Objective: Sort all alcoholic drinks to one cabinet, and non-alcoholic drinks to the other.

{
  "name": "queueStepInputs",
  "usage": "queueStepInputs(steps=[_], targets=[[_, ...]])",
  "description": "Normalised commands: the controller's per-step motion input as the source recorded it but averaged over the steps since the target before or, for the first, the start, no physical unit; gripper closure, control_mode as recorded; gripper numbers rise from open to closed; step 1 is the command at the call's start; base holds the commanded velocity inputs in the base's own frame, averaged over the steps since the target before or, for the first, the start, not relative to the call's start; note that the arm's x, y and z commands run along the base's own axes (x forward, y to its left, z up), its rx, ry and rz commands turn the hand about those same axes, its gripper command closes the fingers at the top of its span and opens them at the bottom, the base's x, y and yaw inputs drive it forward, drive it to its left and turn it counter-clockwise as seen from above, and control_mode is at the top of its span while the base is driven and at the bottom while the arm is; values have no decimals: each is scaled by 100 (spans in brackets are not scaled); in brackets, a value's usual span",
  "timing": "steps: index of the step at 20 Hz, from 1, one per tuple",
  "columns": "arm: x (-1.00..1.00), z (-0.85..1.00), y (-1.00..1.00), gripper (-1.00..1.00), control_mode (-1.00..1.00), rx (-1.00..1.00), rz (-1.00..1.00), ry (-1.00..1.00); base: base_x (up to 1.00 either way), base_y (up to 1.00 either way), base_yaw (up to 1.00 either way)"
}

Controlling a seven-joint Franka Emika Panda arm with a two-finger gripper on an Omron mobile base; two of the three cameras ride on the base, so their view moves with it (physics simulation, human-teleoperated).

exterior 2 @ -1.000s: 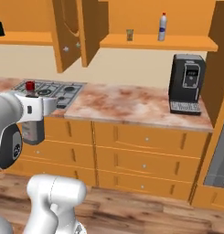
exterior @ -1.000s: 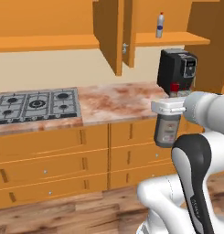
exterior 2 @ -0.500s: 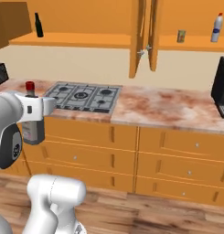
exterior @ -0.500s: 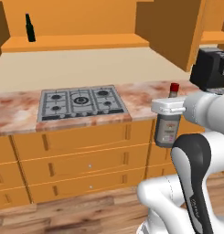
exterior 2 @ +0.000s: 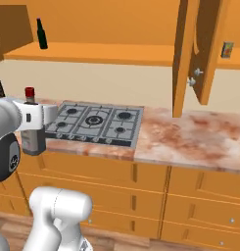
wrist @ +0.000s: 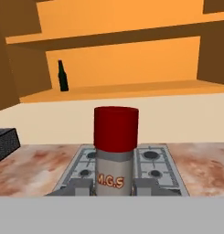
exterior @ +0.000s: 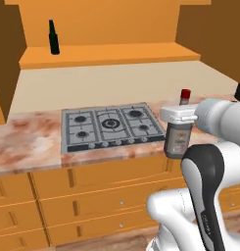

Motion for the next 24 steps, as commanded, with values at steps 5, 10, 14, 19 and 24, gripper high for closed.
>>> queueStepInputs(steps=[5,10,14,19,24], targets=[[0,0,0,100,100,0,0,0,95,22,0],[0,0,0,100,100,0,0,0,85,36,0],[0,0,0,100,100,0,0,0,74,53,-5],[0,0,0,100,100,0,0,0,66,55,-7],[12,47,33,100,-100,-4,-1,-2,0,0,0]])
